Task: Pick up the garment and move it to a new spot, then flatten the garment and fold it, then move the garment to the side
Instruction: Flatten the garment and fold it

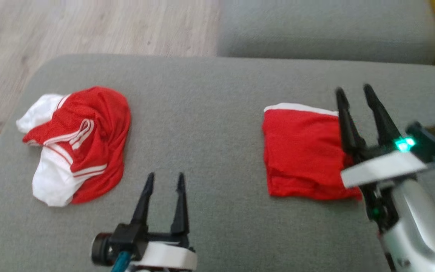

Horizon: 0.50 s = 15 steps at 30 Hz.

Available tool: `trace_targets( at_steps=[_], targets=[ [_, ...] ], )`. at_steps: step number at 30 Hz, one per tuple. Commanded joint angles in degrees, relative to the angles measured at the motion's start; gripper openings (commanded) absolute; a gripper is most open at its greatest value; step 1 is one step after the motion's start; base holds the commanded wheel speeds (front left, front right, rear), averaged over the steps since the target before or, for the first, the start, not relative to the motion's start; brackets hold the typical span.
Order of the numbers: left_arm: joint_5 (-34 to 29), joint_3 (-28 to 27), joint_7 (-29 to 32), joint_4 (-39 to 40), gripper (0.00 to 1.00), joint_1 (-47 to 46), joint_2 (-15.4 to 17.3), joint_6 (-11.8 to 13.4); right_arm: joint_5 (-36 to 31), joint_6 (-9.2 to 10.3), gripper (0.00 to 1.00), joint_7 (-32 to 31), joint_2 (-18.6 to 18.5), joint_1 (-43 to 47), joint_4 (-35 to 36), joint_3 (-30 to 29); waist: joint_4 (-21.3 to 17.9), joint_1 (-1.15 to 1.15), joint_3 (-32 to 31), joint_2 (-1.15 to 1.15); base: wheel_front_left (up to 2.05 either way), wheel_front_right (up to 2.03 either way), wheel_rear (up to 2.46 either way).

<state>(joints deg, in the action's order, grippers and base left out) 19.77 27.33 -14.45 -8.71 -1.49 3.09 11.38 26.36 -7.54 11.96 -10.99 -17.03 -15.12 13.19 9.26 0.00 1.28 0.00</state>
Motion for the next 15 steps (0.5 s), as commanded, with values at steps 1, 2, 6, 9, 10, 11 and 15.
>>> trace_targets(
  at_steps=[1,2,6,9,10,11,15],
  targets=[
    [-0.8,-2.3,-0.5,2.1,1.00,-0.9,-0.2,0.4,-0.4,0.05,1.00,0.6,-0.2,1.0,1.9,0.8,-1.6,0.00,-1.9,0.00,0.00,0.00,0.00],
    [-1.2,-3.0,-0.5,2.9,1.00,-0.2,-0.2,0.9,-0.6,0.05,1.00,1.1,-0.4,2.4,2.5,0.1,-2.0,0.00,-2.4,0.00,0.00,0.00,0.00],
    [-3.1,-5.1,-0.5,5.4,1.00,2.4,-0.1,1.8,-1.6,0.05,1.00,2.4,0.0,8.8,3.8,-3.4,-3.2,0.00,-4.0,0.00,0.00,0.00,0.00],
    [-4.7,-5.7,-0.5,5.8,1.00,4.2,0.5,2.1,-2.1,0.05,1.00,2.8,0.8,14.4,3.7,-5.9,-3.4,0.00,-5.3,0.00,0.00,0.00,0.00],
    [-5.5,-5.8,-0.5,5.9,1.00,4.9,0.9,2.2,-2.7,0.05,1.00,2.9,0.9,16.2,3.5,-6.6,-3.5,0.00,-5.6,0.00,0.00,0.00,0.00],
    [-6.1,-5.9,-0.5,6.0,1.00,5.6,1.2,2.2,-3.8,0.05,1.00,3.0,0.8,17.9,3.4,-6.9,-3.5,0.00,-6.0,0.00,0.00,0.00,0.00],
    [-7.5,-6.7,-0.5,6.5,1.00,8.9,1.5,2.3,-7.9,0.05,1.00,3.0,1.9,23.9,5.0,-7.9,-3.8,0.00,-6.8,0.00,0.00,0.00,0.00]
  ],
)
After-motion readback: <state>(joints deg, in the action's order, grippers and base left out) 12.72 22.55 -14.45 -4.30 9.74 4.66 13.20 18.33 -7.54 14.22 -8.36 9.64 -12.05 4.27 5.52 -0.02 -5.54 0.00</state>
